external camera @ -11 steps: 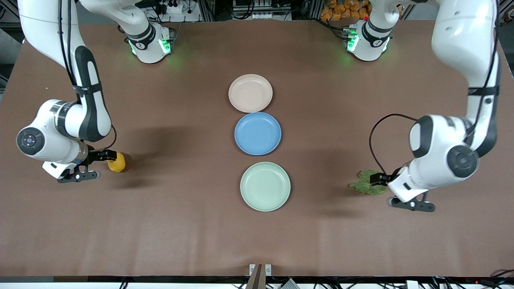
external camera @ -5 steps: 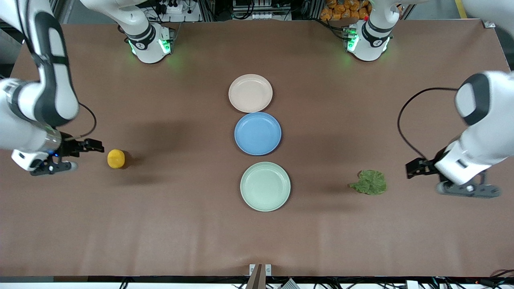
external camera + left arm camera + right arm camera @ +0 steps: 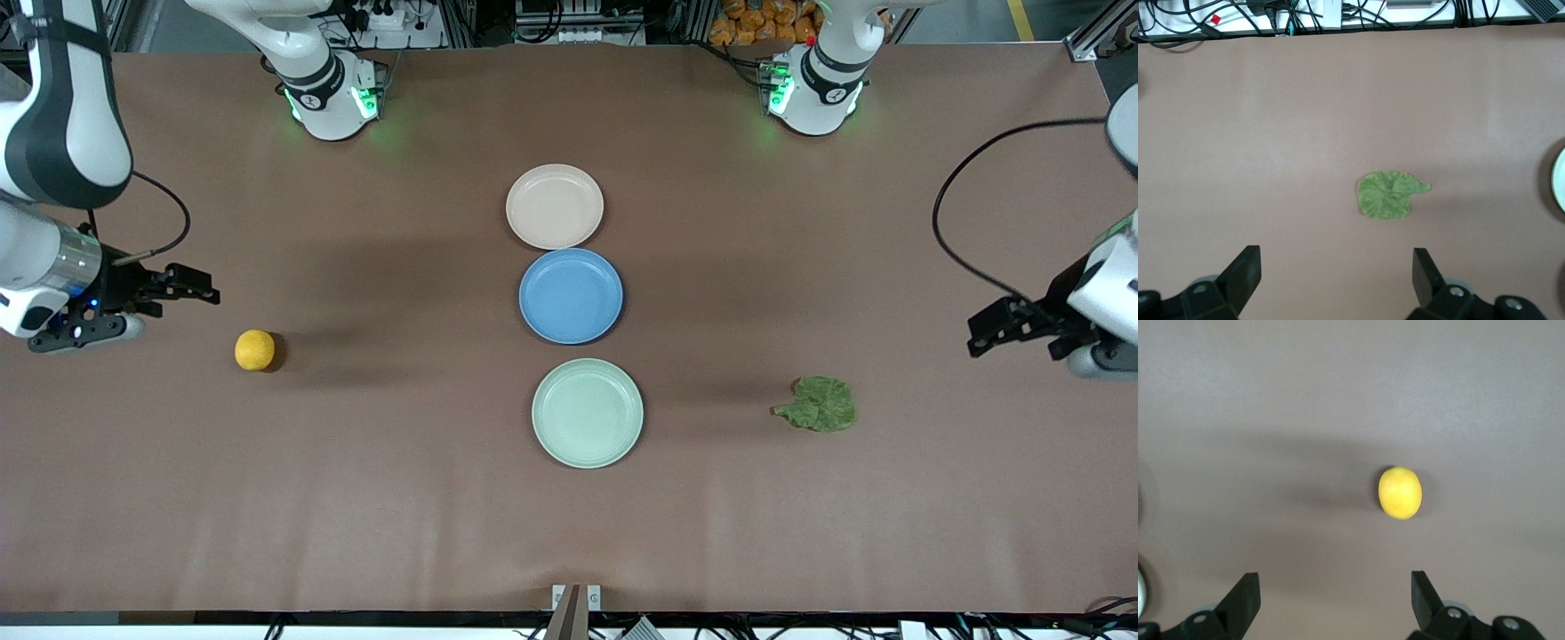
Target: Pick lemon and lettuce from plates
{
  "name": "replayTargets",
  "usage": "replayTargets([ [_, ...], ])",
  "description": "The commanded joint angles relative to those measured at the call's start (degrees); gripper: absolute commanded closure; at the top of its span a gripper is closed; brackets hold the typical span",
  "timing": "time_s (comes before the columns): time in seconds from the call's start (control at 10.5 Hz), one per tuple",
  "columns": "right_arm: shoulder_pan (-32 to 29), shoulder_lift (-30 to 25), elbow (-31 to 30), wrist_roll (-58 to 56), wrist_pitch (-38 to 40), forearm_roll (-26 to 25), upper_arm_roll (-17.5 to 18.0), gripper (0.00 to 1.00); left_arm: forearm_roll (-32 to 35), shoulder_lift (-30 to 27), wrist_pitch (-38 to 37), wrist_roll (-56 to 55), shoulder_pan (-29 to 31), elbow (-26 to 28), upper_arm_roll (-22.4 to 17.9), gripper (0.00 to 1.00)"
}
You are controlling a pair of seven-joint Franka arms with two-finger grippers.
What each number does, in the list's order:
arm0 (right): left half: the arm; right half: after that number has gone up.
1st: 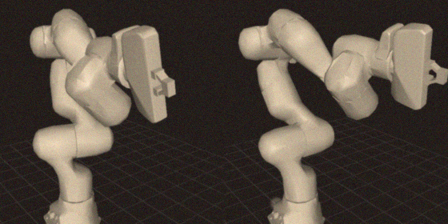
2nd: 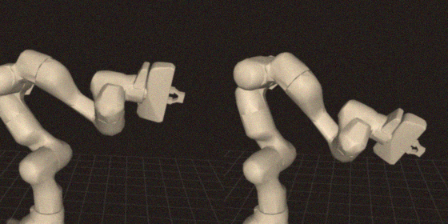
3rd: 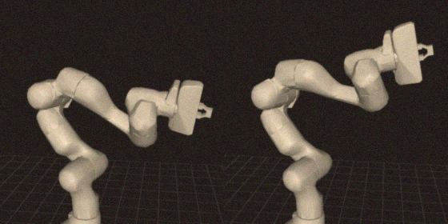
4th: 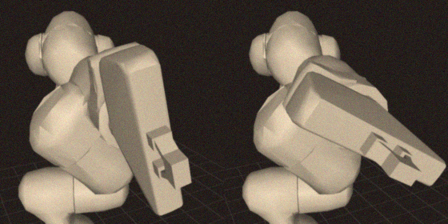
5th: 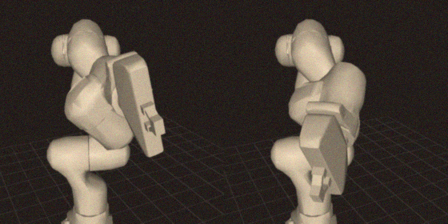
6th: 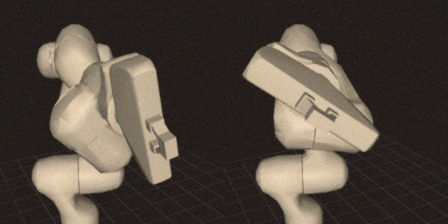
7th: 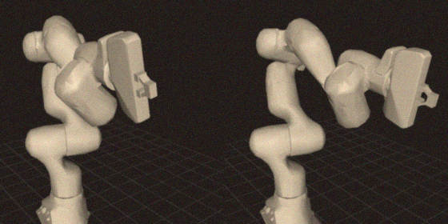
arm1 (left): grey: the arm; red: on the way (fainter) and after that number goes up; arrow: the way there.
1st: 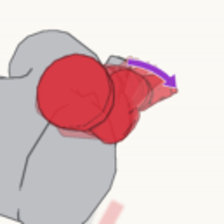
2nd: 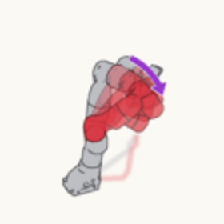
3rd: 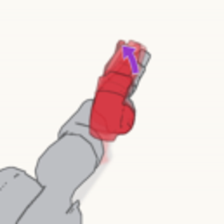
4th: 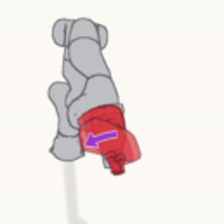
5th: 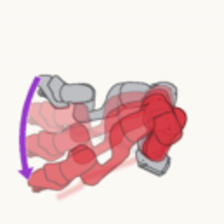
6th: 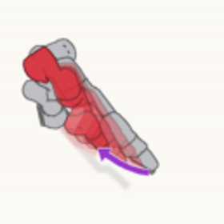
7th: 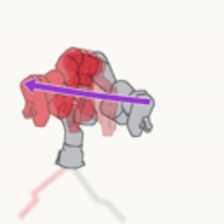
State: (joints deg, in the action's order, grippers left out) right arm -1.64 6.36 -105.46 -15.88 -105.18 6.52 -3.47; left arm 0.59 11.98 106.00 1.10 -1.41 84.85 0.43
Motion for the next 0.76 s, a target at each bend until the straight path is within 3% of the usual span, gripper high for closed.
replayTargets([
  [0.0,-0.7,-0.1,8.5,5.0,7.5,-3.2,2.5,0.0,0.6,-5.7,-4.8,-1.1,-0.3,1.4,0.5,0.0],
  [0.38,1.7,-0.5,17.0,5.0,12.8,-4.9,1.6,0.0,0.7,-9.2,-8.2,-1.6,-0.3,1.5,0.7,0.0],
  [0.66,4.5,-3.9,17.2,6.0,14.2,-5.0,-0.9,0.0,1.7,-9.8,-11.5,-1.4,-0.4,1.4,0.9,0.0],
])
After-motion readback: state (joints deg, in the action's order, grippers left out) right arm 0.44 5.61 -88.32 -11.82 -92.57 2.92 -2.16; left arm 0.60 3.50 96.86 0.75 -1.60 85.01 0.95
